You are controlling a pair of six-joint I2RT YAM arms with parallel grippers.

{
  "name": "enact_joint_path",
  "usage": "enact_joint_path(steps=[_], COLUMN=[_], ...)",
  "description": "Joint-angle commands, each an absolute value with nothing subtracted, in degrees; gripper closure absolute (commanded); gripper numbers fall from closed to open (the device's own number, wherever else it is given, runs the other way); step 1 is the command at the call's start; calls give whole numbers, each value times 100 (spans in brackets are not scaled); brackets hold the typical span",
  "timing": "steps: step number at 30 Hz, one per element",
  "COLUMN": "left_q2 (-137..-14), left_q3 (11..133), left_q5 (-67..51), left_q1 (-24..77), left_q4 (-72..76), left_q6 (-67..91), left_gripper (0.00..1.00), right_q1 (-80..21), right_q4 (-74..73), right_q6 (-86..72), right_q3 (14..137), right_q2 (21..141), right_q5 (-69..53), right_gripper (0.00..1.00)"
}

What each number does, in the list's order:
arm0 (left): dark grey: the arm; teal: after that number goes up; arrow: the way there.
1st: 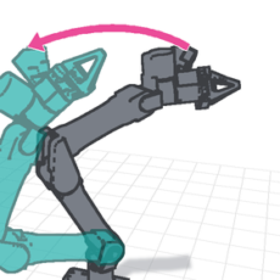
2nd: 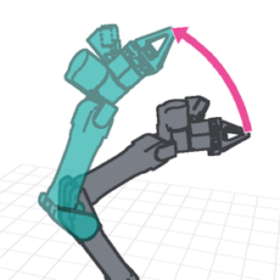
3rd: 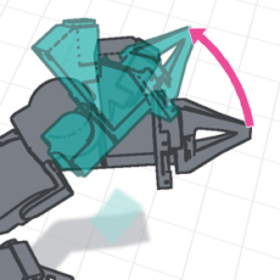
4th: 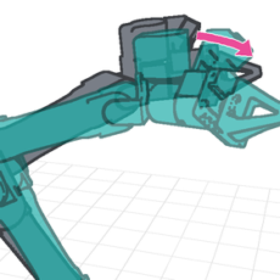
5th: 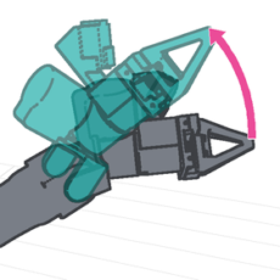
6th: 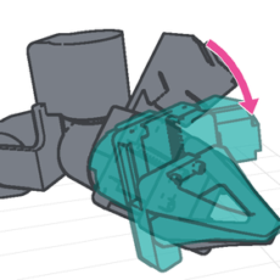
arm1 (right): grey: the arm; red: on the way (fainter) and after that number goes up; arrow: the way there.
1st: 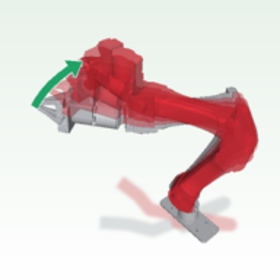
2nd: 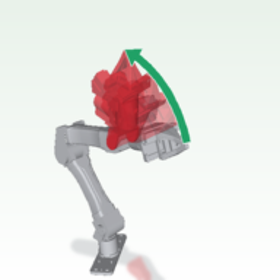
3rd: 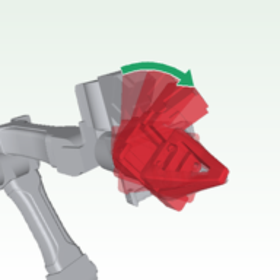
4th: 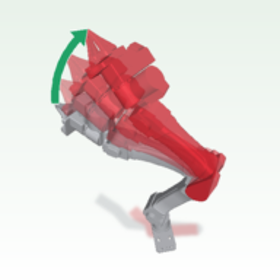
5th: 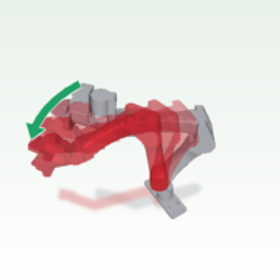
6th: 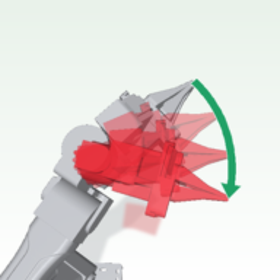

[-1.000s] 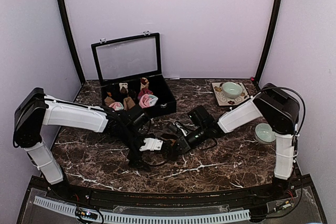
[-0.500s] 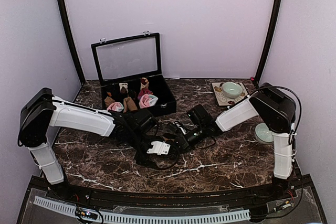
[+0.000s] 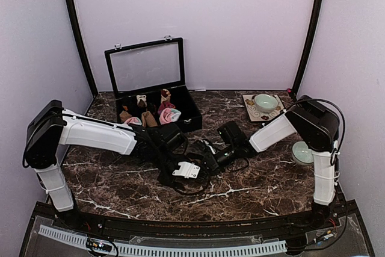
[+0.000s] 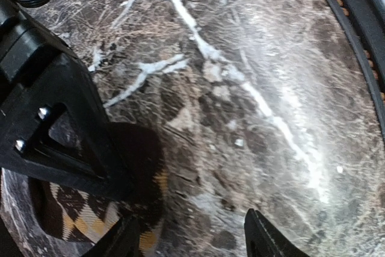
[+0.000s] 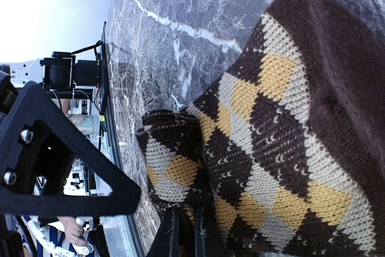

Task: Roll the socks
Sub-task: Roll the sock at the center of the board.

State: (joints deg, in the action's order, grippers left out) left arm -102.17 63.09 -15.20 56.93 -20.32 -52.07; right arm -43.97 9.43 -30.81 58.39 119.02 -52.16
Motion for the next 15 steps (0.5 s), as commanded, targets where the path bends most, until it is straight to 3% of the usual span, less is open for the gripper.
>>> enact_joint_path(steps=[1, 8, 15], left_q2=[-10556, -10668, -11102], left_q3=[6438, 6434, 6626], left_q5=[-943, -832, -817], left_q1=[5739, 5735, 5623], left_q4=[-1823, -1805, -2193], left_q6=[-5608, -5739, -5683], left_gripper=[38, 42, 67], right_q1=[-4264, -4210, -4202], right_q4=[1, 116, 210], right_q6=[-3132, -3194, -3182], right_q3=[5415, 5361, 5345], right_q2=[12389, 12397, 12360], right_q5=[-4071, -4103, -4009], right_gripper=[100, 100, 100])
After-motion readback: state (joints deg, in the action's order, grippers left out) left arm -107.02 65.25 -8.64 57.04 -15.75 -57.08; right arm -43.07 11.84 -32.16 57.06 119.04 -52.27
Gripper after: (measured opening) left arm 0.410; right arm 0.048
